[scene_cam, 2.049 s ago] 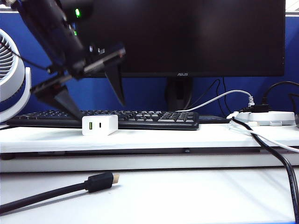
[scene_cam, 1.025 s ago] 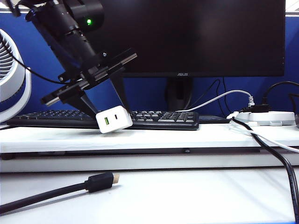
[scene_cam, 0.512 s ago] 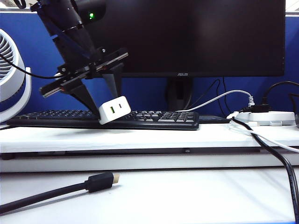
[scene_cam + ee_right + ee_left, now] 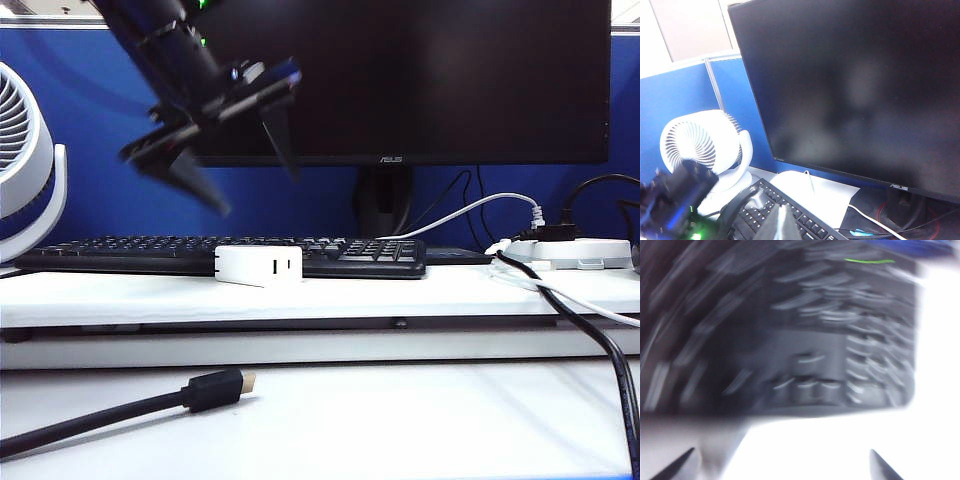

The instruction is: Pick up the Type-C charging cable and the charging base, insert one end of the Type-C charger into the corresponding slot on the base, and finally place the plugged-in charger back on the table.

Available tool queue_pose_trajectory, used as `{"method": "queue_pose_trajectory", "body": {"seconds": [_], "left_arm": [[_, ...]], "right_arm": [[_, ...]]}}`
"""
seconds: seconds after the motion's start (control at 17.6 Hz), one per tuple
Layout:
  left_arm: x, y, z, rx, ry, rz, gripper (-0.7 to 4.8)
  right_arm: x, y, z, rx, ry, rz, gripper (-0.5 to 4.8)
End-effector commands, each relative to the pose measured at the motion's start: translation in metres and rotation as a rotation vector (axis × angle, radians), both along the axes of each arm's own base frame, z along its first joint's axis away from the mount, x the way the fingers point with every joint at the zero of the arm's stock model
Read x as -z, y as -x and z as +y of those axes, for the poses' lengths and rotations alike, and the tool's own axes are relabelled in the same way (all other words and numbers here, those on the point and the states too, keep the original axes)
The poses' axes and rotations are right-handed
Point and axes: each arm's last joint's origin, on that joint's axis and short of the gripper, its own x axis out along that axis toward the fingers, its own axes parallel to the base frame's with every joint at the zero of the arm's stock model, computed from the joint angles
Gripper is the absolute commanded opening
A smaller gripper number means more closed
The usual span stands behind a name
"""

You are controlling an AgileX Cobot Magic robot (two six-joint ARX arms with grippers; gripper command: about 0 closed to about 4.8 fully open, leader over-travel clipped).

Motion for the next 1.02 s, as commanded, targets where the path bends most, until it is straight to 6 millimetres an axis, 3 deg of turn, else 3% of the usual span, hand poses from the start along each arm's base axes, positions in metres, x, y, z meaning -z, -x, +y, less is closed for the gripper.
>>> {"method": "queue_pose_trajectory", "body": {"seconds": [0.06,0.11,0.28,0.68,1.02], "left_arm": [[-0.001,0.005,0.0,0.59,-0.307,-0.291,4.42],[0.001,0.006,0.002,0.716,-0.437,-0.347,4.74],[0.009,0.01,0.004,1.002,-0.567,-0.421,4.79],[0.037,-0.005,-0.005,1.071,-0.59,-0.416,4.79],[0.04,-0.01,-0.01,1.093,-0.572,-0.481,4.79]], "right_arm": [[-0.004,0.002,0.0,-0.004,-0.013,-0.025,-0.01],[-0.004,0.002,0.0,-0.004,-0.013,-0.025,-0.01],[-0.004,0.002,0.0,-0.005,-0.013,-0.025,-0.01],[-0.004,0.002,0.0,-0.005,-0.013,-0.025,-0.01],[-0.004,0.002,0.0,-0.006,-0.013,-0.025,-0.01]]}}
